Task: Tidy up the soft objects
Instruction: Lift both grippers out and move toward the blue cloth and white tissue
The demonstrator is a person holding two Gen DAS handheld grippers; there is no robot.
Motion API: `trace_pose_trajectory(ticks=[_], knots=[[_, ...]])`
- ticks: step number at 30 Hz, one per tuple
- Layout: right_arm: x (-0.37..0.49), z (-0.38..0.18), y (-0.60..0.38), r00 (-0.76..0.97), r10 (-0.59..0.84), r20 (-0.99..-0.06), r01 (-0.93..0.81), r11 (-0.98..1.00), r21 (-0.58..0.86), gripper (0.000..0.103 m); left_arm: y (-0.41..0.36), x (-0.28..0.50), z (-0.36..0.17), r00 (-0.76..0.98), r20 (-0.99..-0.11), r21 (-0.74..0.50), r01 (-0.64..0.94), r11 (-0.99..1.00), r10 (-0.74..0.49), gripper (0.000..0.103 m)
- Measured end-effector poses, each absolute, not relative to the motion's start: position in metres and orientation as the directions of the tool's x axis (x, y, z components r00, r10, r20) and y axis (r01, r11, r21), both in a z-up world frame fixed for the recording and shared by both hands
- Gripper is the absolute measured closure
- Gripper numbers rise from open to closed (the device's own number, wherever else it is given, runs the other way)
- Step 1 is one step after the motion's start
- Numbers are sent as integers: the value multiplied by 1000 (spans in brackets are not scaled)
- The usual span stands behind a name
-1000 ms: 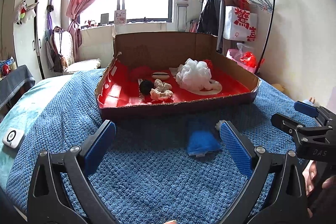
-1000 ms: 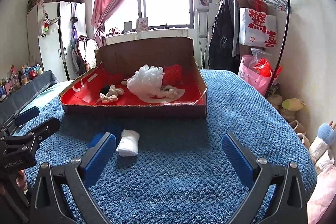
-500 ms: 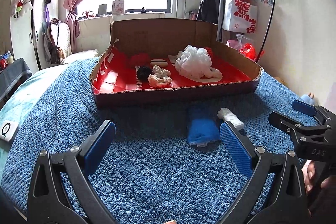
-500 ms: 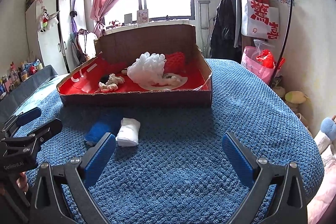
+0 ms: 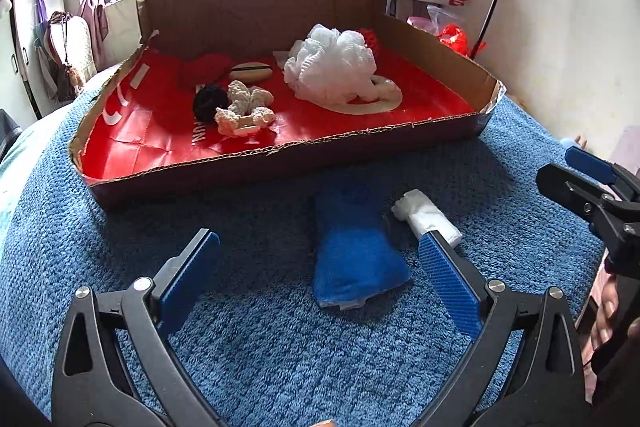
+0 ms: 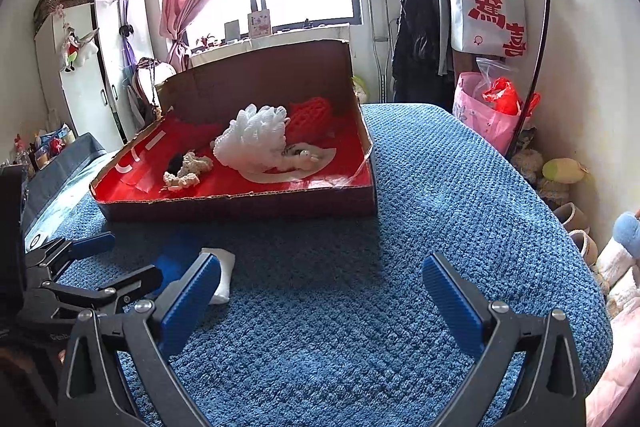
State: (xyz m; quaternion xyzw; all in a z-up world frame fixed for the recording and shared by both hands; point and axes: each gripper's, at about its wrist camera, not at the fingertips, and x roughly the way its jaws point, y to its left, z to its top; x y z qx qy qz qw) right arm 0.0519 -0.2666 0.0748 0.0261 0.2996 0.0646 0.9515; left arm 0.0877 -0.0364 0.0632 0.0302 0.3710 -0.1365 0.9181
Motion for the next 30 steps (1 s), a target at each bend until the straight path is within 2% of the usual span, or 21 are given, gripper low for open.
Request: trace_pose_trajectory(ticks=[6, 9, 13, 22, 30], knots=[[69, 74, -270, 794, 167, -584, -119, 986, 120, 0, -48, 109, 48, 636, -756, 48, 291, 955, -156, 1], [76, 70, -267, 782, 181, -597, -131, 983, 127, 0, -38, 110, 46, 615, -766, 8, 302, 953, -189, 0], [81, 65, -259, 761, 207, -615, -163, 978, 128, 0, -17, 111, 48, 624, -762, 14, 284, 959, -174, 0], [97, 49, -245, 655, 336, -677, -269, 941, 207, 0, -9, 111, 42, 563, -796, -40, 317, 948, -222, 0], [104, 39, -232, 601, 353, -718, -300, 931, 207, 0, -10, 112, 36, 552, -803, -65, 294, 954, -225, 0]])
